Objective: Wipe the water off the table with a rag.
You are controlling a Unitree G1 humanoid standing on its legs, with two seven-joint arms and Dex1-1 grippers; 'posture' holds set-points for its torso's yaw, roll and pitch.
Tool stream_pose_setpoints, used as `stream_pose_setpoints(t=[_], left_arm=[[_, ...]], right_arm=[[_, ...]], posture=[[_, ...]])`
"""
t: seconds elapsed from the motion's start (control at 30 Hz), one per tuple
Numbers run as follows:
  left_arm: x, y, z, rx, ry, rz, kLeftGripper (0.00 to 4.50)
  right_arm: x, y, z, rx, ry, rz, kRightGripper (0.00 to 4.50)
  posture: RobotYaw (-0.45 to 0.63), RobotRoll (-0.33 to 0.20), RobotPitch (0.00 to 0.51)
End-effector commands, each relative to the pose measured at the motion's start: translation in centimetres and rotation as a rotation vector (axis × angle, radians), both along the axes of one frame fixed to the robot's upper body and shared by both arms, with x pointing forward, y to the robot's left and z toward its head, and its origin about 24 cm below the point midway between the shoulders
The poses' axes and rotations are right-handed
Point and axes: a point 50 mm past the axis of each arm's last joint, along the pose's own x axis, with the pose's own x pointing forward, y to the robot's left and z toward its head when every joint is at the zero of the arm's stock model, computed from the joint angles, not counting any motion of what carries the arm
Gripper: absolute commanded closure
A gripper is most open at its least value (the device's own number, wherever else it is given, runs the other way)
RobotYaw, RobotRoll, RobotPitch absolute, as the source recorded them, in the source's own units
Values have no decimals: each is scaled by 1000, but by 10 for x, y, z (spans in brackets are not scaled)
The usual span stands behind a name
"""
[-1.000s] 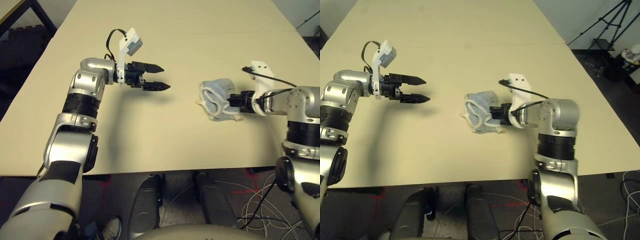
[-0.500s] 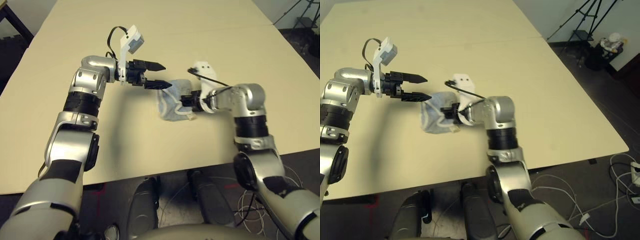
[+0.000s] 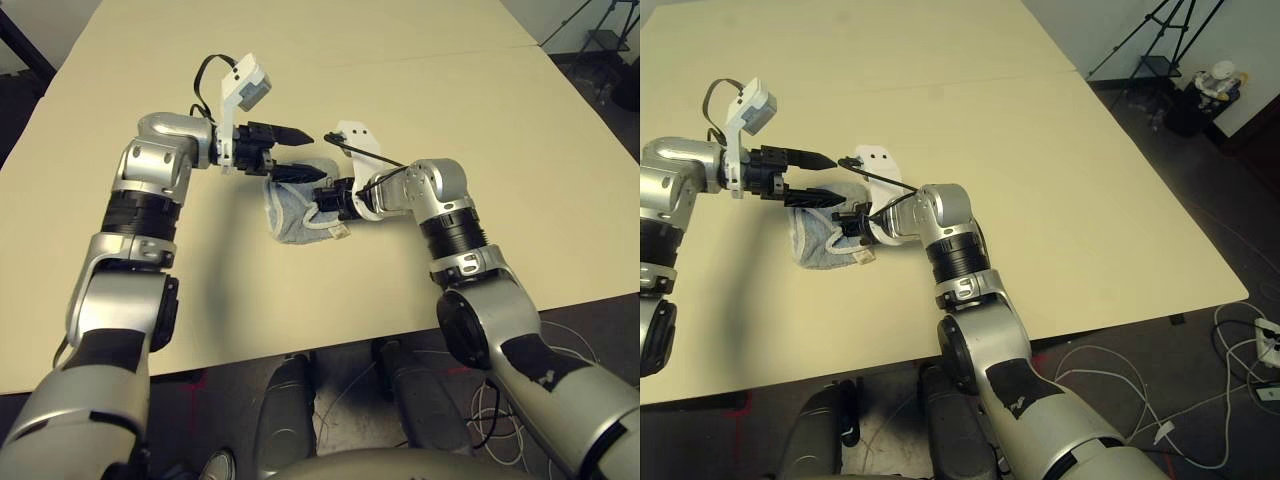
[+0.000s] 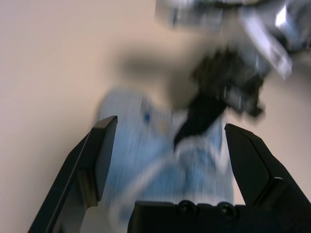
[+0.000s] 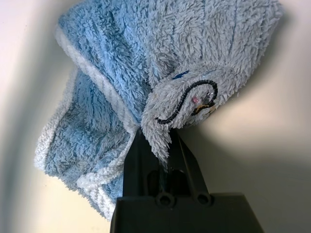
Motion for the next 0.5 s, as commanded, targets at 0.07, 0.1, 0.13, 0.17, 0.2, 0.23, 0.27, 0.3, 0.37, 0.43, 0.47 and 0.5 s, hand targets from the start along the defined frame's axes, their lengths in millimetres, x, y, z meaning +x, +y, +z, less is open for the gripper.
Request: stream_pose_setpoints(t=[0.07, 0.1, 0.13, 0.17, 0.2, 0.23, 0.27, 0.3, 0.37, 0.43, 0.47, 0.5], left_arm=[[-9, 13, 7, 115, 31, 16, 0], [-9, 16, 9, 122, 26, 25, 0], [-8, 17, 11, 125, 23, 30, 0], [-8, 18, 12, 126, 21, 33, 0], [-8, 19, 12, 127, 19, 35, 0], [-8, 19, 13, 127, 19, 35, 0], [-8, 19, 12, 127, 19, 32, 0], [-8, 18, 12, 126, 21, 30, 0], [-7, 18, 12, 124, 23, 25, 0], [-7, 18, 12, 122, 23, 24, 0], [-6, 18, 11, 121, 23, 23, 0], [-5, 18, 11, 121, 23, 23, 0]], right_arm=[[-4, -36, -32, -100, 134, -63, 4468], [-3, -47, -32, -108, 135, -88, 4468], [-2, -60, -32, -116, 137, -116, 4468], [-1, -70, -31, -122, 140, -138, 4468], [-1, -83, -31, -134, 140, -162, 4468], [-1, -94, -30, -146, 139, -183, 4468], [-1, -106, -29, -160, 138, -206, 4468], [-2, -117, -28, -172, 138, -224, 4468], [-4, -141, -25, -205, 133, -265, 4468], [-5, -165, -21, -240, 123, -303, 4468], [-6, -176, -18, -257, 117, -323, 4468], [-6, -186, -15, -270, 110, -342, 4468]], posture=[[85, 0, 270], [85, 0, 270], [83, 0, 270], [81, 0, 269], [78, 0, 269], [74, 0, 267], [71, 0, 266], [70, 0, 265], [63, 0, 262], [55, 0, 259], [49, 0, 256], [49, 0, 256]])
